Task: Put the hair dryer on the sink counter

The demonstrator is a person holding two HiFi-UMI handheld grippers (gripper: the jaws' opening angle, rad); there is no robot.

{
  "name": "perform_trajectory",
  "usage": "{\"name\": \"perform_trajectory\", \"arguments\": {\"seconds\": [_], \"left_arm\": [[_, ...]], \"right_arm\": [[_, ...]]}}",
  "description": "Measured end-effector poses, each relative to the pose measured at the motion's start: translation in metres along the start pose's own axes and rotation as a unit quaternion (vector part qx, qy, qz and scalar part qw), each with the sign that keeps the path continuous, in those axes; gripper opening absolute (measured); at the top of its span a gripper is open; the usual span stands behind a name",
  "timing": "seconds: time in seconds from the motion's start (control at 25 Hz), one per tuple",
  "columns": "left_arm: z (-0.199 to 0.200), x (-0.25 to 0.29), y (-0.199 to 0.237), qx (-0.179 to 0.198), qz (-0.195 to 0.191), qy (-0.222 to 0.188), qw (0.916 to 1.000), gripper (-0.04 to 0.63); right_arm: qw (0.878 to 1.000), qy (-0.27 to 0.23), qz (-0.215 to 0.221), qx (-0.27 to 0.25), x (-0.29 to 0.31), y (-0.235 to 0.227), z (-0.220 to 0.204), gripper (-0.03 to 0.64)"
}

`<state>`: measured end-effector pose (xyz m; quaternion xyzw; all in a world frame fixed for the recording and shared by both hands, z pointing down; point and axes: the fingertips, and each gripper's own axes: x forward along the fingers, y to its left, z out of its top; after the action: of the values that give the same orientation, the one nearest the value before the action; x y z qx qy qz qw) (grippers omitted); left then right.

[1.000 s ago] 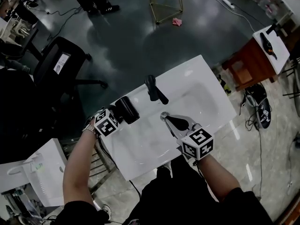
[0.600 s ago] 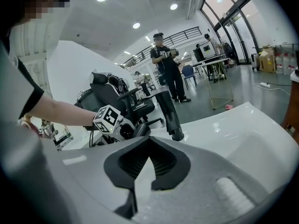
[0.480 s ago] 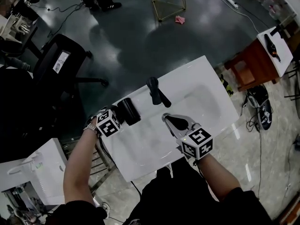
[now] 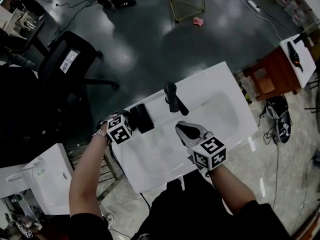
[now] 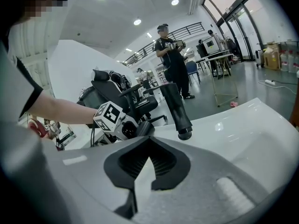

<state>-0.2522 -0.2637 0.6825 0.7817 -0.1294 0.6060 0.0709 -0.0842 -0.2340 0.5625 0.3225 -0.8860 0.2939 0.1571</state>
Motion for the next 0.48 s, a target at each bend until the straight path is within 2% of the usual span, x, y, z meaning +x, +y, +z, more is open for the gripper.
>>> {"name": "perform_trajectory", "arguments": {"seconds": [0.2, 0.48], "left_arm": [[-0.003, -0.001, 0.007, -0.051, -0.007, -0.026, 0.9983, 0.238], [-0.003, -0.004, 0.012, -0.069, 0.016, -0.050, 0.9962, 0.263]], "right_arm": [[1.000, 0.001, 0.005, 0.000, 0.003, 0.003, 0.000, 0.002], [1.000, 0.004, 0.003, -0.002, 0.003, 0.001, 0.000, 0.002]]}}
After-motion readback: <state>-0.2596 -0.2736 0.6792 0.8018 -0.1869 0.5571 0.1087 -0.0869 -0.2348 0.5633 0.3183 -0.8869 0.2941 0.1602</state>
